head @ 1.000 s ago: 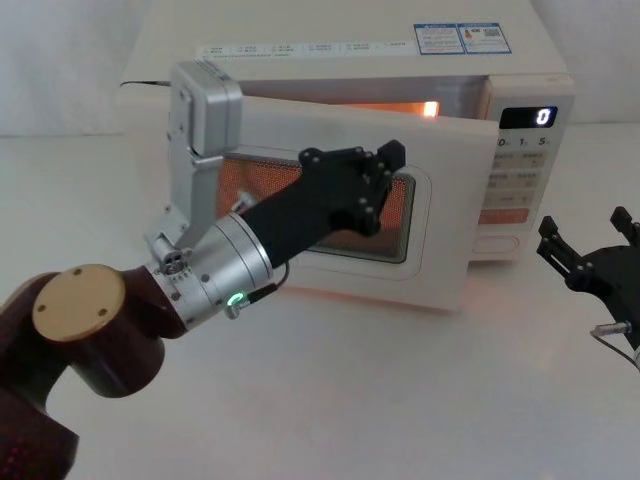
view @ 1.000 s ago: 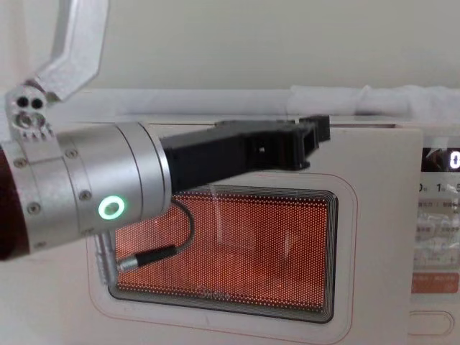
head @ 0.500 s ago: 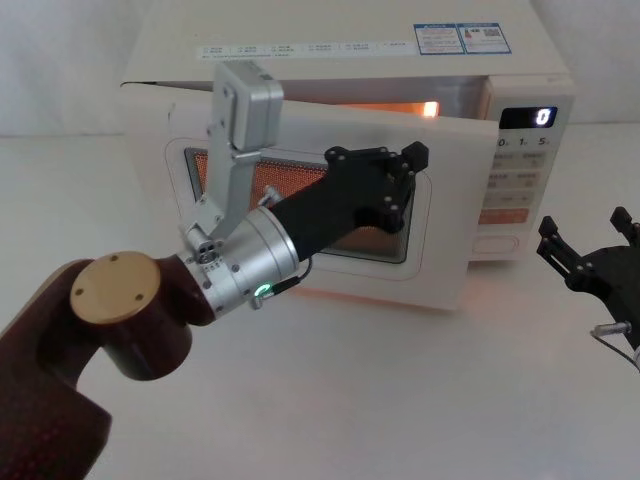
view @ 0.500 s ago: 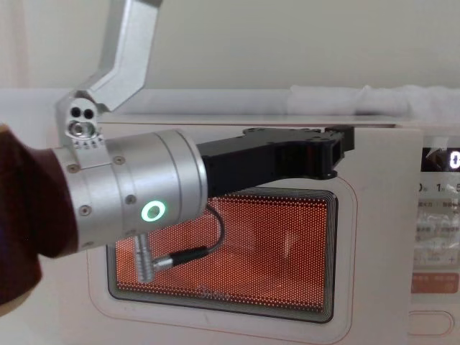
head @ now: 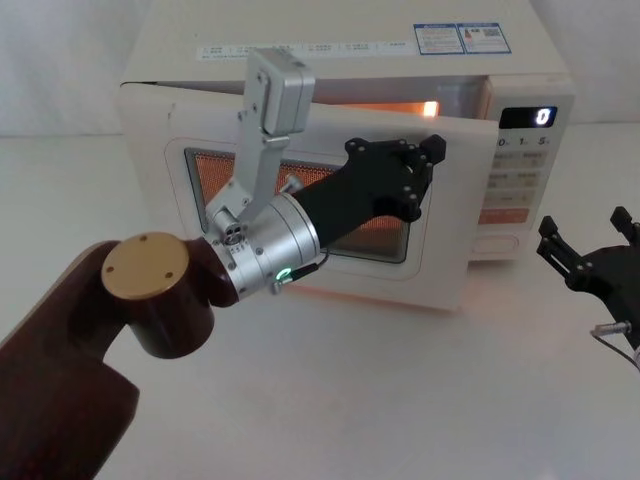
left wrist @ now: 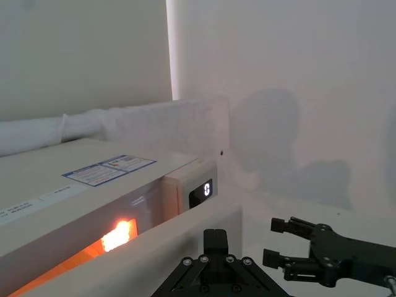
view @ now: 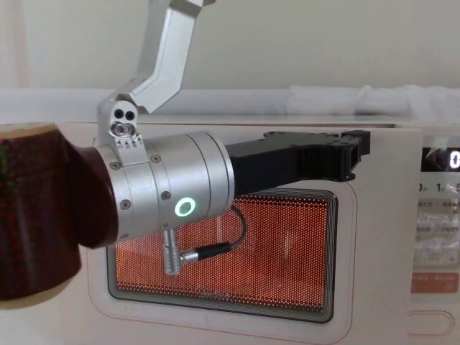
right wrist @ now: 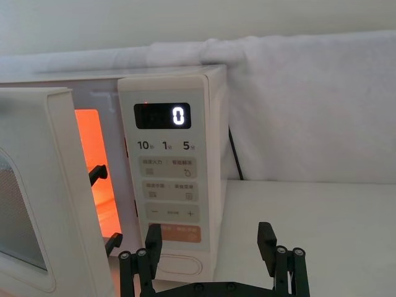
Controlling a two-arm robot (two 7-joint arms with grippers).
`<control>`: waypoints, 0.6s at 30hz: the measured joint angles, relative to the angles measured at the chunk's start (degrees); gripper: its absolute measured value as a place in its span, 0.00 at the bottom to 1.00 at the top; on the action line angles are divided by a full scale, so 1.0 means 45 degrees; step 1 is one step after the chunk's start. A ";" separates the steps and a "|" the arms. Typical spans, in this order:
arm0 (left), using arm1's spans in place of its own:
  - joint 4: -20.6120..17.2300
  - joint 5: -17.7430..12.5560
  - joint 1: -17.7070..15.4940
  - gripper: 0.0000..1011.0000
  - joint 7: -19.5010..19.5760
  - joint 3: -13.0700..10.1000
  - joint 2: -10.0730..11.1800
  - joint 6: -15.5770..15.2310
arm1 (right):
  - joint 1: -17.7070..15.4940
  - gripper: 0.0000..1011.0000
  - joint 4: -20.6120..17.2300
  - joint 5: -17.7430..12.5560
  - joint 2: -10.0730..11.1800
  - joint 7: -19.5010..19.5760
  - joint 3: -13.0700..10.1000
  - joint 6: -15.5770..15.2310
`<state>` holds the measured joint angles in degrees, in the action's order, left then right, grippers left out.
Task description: Press the button to open the microwave door with one hand; close the microwave door with the other hand.
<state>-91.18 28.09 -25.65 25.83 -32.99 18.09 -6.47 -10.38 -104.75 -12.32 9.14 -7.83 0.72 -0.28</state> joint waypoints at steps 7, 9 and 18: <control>0.0511 -0.0121 -0.0365 0.00 0.0132 -0.0078 -0.0195 0.0022 | 0.0001 0.99 0.0000 0.0000 0.0000 -0.0001 0.0000 0.0000; 0.0664 -0.0167 -0.0483 0.00 0.0173 -0.0105 -0.0252 0.0024 | 0.0000 0.99 0.0000 0.0000 0.0000 0.0000 0.0000 0.0000; 0.1416 -0.0405 -0.1065 0.00 0.0230 -0.0212 -0.0584 -0.0032 | 0.0000 0.99 0.0000 0.0000 0.0000 -0.0001 -0.0001 0.0000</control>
<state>-84.80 26.27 -30.45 26.87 -33.94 15.47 -6.62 -10.38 -104.75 -12.32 9.14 -7.83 0.72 -0.28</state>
